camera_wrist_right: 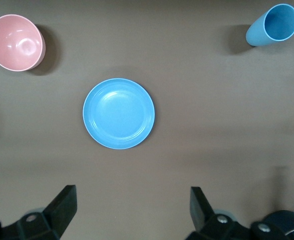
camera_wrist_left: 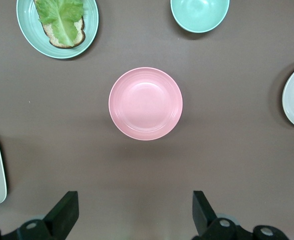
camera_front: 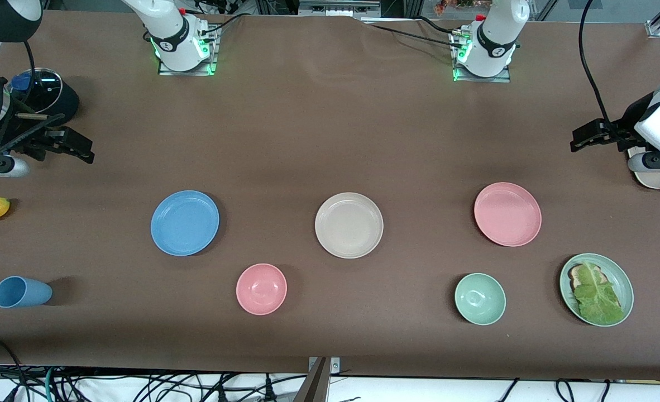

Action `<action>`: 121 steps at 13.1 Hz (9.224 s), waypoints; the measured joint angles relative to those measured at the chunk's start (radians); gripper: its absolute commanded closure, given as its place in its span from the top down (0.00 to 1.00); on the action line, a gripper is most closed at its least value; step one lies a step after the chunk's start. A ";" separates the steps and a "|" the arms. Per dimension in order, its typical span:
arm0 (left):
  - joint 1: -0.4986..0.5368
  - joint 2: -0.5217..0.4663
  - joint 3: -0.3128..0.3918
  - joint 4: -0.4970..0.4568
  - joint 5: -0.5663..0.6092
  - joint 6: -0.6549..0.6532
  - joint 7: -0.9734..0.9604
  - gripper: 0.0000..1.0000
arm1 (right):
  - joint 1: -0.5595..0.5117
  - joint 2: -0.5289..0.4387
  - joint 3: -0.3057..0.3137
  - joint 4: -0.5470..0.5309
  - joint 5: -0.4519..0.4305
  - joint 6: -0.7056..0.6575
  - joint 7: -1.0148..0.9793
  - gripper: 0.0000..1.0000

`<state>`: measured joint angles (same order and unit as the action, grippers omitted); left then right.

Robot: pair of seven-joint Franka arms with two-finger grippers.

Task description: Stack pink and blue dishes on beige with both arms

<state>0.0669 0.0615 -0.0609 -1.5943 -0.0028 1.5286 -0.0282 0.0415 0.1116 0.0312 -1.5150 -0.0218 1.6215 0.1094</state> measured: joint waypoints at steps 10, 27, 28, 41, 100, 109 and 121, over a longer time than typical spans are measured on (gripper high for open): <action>0.000 0.001 -0.005 0.000 0.000 0.000 0.000 1.00 | 0.000 0.000 0.000 0.000 0.005 0.000 0.000 1.00; 0.007 0.019 -0.003 0.000 0.000 0.005 0.000 1.00 | -0.001 0.000 -0.002 0.000 0.026 0.012 0.000 1.00; 0.005 0.030 -0.004 0.001 0.003 0.021 0.000 1.00 | -0.001 0.000 -0.002 0.000 0.027 0.022 0.000 1.00; 0.054 0.362 0.021 0.046 0.049 0.130 -0.004 1.00 | -0.002 0.001 -0.006 0.000 0.068 0.047 0.001 1.00; -0.416 0.712 -0.154 0.152 0.044 0.569 -0.719 0.56 | -0.056 0.409 -0.013 -0.486 -0.040 0.952 -0.112 0.43; -0.380 0.692 -0.114 0.179 0.051 0.473 -0.732 1.00 | -0.056 0.414 -0.008 -0.477 -0.038 0.946 -0.111 0.00; -0.042 0.583 -0.100 0.185 0.060 0.254 -0.404 1.00 | 0.017 0.381 0.058 -0.014 0.032 0.343 -0.077 0.00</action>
<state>0.0253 0.6447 -0.1612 -1.4096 0.0572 1.7829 -0.4318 0.0588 0.4930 0.0892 -1.5291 0.0099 1.9647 0.0320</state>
